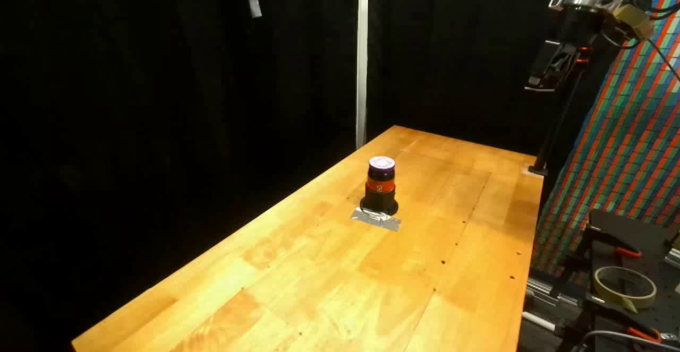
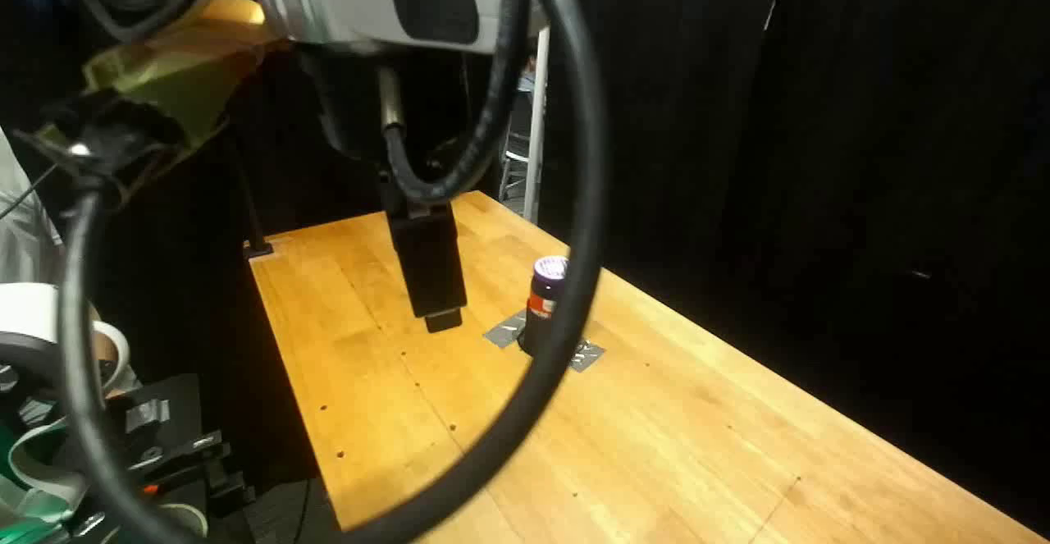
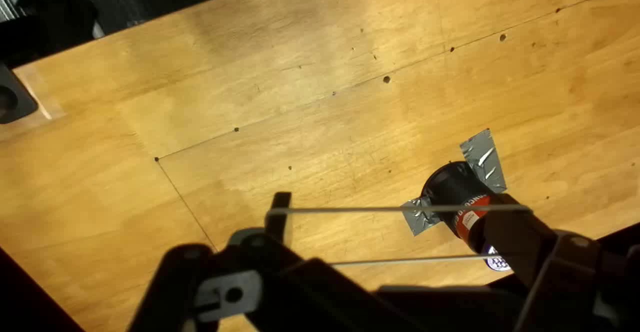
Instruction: Put the rubber band on the cup
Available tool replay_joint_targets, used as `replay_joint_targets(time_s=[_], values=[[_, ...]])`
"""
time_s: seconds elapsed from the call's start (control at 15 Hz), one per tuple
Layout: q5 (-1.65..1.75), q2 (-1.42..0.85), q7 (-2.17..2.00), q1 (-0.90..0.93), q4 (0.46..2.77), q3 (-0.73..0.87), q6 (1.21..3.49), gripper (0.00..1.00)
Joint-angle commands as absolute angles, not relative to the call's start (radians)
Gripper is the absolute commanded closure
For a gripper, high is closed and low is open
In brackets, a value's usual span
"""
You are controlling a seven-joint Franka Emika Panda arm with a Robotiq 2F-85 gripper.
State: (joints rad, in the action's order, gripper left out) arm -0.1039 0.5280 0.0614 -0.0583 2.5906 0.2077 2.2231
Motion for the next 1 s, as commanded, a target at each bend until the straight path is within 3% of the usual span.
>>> replay_joint_targets(time_s=[0.0,0.27,0.67,0.93], values=[[-0.116,0.526,0.071,-0.078,2.585,0.19,2.219,0.0],[-0.066,0.476,0.004,-0.06,2.521,0.105,2.19,0.0],[0.059,0.201,-0.191,0.004,2.291,-0.126,2.183,0.0],[0.197,-0.024,-0.337,0.037,2.13,-0.185,2.311,0.0]])
